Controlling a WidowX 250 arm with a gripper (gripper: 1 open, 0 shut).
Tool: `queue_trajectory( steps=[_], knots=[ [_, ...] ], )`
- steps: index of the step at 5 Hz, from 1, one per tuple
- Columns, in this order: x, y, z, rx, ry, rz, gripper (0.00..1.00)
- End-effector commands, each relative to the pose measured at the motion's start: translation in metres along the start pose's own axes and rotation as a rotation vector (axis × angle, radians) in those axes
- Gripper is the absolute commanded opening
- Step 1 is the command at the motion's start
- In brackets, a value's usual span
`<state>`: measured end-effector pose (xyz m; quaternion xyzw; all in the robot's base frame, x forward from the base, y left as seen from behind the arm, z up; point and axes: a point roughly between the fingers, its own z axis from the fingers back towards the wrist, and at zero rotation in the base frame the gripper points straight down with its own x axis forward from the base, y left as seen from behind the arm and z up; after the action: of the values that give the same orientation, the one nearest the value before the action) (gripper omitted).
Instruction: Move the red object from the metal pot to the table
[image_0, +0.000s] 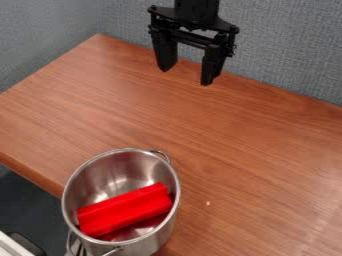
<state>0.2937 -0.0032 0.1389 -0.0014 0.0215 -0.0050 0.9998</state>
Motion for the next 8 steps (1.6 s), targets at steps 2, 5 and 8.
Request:
queue_trajectory(
  steps=[2,5,8],
  knots=[
    [-0.014,-0.001,-0.003,-0.069,0.017,-0.025,1.00],
    [-0.086,-0.004,-0.012,0.001,-0.011,-0.120,1.00],
    [-0.119,0.003,-0.076,0.090,-0.042,-0.248,1.00]
  ],
)
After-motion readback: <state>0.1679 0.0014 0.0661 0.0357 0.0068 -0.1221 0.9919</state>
